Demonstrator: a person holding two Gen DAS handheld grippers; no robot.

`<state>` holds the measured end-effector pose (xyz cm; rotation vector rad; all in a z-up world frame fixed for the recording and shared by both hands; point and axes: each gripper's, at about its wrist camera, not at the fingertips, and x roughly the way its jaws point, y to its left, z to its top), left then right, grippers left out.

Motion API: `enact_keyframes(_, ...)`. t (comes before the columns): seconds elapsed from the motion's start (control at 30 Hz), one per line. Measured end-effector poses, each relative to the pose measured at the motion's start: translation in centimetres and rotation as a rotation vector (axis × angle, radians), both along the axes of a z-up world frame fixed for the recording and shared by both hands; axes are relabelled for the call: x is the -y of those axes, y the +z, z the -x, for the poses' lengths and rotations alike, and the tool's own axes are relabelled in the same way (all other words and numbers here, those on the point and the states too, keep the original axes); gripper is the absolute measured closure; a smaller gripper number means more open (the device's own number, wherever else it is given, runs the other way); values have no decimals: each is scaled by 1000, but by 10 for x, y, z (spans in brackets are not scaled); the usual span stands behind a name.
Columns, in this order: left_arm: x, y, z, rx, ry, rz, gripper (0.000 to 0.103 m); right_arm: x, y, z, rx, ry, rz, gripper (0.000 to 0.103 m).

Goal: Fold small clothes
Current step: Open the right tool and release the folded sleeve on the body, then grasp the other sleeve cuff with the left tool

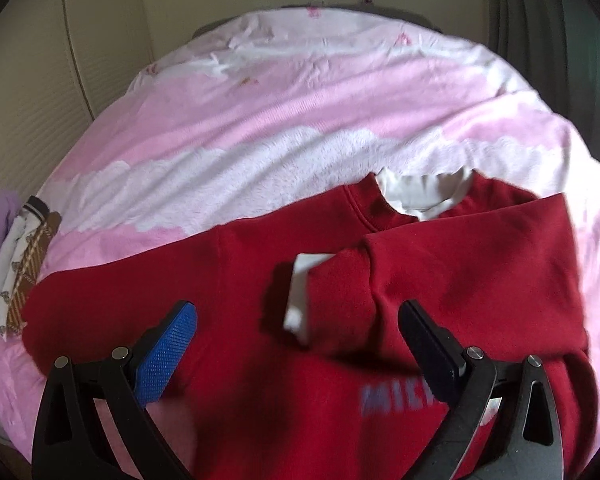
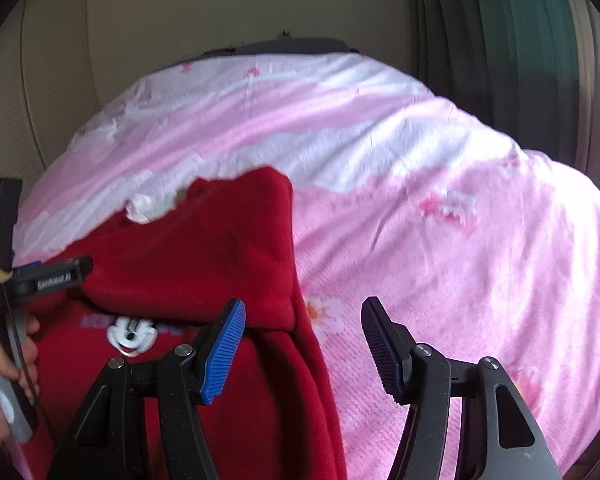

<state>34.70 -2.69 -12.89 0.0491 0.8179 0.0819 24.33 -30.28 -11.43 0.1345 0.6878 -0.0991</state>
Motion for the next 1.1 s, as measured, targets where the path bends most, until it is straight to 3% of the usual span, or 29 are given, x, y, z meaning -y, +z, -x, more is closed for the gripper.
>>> enact_keyframes(0.17, -42, 20, 47, 42, 10, 13, 1, -25, 17, 17, 26, 16, -60, 42)
enact_keyframes(0.43, -177, 23, 98, 42, 181, 25, 10, -119, 32, 26, 44, 128, -112, 41)
enact_keyframes(0.63, -279, 6, 111, 35, 295, 75, 39, -218, 33, 20, 49, 232, -117, 40)
enact_keyframes(0.77, -332, -14, 110, 31, 321, 175, 48, -275, 29, 20, 54, 294, -84, 40)
enact_keyframes(0.83, -351, -26, 106, 25, 308, 236, 63, -298, 26, 19, 50, 323, -65, 40)
enact_keyframes(1.1, -366, -51, 84, 51, 161, 430, 66, -332, 13, 17, 34, 359, 21, 40)
